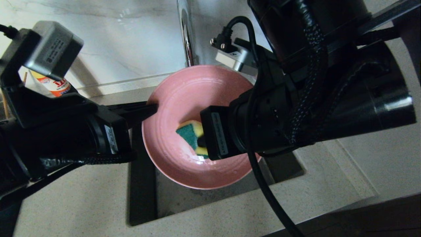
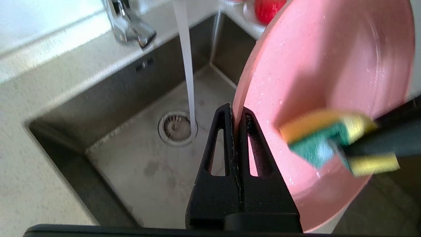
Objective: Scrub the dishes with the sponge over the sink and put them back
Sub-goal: Wipe the plate
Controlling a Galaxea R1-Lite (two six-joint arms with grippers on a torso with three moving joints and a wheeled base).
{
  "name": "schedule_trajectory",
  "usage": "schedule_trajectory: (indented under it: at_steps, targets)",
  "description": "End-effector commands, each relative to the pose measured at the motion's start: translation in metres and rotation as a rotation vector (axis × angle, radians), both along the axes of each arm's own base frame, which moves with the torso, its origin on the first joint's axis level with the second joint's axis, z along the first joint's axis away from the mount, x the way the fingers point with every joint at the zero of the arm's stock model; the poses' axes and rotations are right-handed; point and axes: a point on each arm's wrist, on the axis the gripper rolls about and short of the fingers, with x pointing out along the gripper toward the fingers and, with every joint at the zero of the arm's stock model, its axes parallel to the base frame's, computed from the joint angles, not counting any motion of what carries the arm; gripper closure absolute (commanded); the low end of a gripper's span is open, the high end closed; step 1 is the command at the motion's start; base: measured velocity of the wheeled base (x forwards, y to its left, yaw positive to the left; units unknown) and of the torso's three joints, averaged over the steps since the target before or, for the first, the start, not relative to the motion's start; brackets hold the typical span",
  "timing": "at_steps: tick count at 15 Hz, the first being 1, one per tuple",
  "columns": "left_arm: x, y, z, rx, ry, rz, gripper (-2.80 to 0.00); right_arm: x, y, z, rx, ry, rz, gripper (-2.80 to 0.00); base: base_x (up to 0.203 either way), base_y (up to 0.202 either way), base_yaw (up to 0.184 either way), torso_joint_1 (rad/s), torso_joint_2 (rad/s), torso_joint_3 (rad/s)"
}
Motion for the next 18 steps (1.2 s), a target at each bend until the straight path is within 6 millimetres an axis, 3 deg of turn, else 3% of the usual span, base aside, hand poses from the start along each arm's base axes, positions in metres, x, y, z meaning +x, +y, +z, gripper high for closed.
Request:
schedule_trajectory:
  at_steps: [1,6,11,15,18]
  targets:
    - [0.000,0.000,-0.006,0.015,0.014,-0.001,0.00,0.003,0.001,0.000,0.000,-0.015,-0.025,0.00,0.000,0.000,0.000,0.000,0.00,0.000]
    - [-0.002,-0.001,-0.011,0.025,0.023,-0.013,0.00,0.004,-0.013,0.013,0.008,-0.100,-0.085,0.00,0.000,0.000,0.000,0.000,0.00,0.000]
    - [-0.005,0.002,-0.002,-0.005,0.000,-0.007,0.00,0.004,-0.037,0.023,-0.009,-0.110,-0.128,0.00,0.000,0.000,0.000,0.000,0.00,0.000]
    - [-0.004,0.001,0.011,-0.039,-0.027,-0.001,0.00,-0.004,-0.046,0.018,-0.068,-0.057,-0.122,0.00,0.000,0.000,0.000,0.000,0.00,0.000]
    - [-0.003,0.000,0.015,-0.050,-0.035,0.000,0.00,-0.009,-0.036,0.006,-0.111,-0.015,-0.087,0.00,0.000,0.000,0.000,0.000,0.00,0.000]
